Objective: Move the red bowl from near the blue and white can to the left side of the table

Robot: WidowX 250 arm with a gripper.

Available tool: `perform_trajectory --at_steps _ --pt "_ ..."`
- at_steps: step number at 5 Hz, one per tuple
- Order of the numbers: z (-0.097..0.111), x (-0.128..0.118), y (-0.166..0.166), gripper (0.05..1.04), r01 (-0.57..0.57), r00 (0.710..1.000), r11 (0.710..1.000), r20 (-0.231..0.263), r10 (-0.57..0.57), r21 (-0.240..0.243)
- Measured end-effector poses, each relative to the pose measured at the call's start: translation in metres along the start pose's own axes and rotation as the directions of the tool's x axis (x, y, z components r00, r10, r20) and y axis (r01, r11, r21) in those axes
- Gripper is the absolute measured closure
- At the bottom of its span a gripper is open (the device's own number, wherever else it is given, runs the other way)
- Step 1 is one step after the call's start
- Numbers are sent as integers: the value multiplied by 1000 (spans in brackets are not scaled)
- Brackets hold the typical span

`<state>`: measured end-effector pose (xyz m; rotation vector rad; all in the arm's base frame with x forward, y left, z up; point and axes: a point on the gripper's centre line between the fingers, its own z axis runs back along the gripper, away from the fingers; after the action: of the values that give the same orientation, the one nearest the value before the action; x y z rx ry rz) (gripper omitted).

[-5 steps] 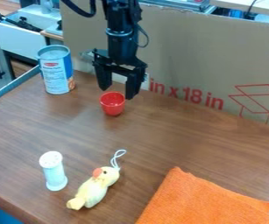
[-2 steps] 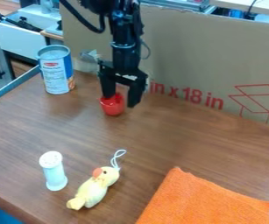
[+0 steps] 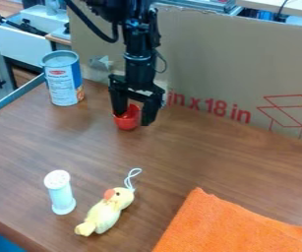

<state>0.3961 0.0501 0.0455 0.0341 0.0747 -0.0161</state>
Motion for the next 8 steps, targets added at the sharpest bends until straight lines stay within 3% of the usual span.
perform_trajectory --at_steps 2,4,5,6,7,8 --pt "-8 -4 -8 137 5 1000 1000 -13 -5 -19" --pt "-19 -12 -10 715 -3 999 1000 -34 2 -24" --pt "-16 -22 -6 908 -4 998 1000 -55 4 6" --pt "-3 -34 -4 960 -18 998 999 -67 20 30" --pt "47 -58 -4 965 -56 998 998 8 56 37" --pt "58 -98 16 965 -161 987 985 17 161 57"
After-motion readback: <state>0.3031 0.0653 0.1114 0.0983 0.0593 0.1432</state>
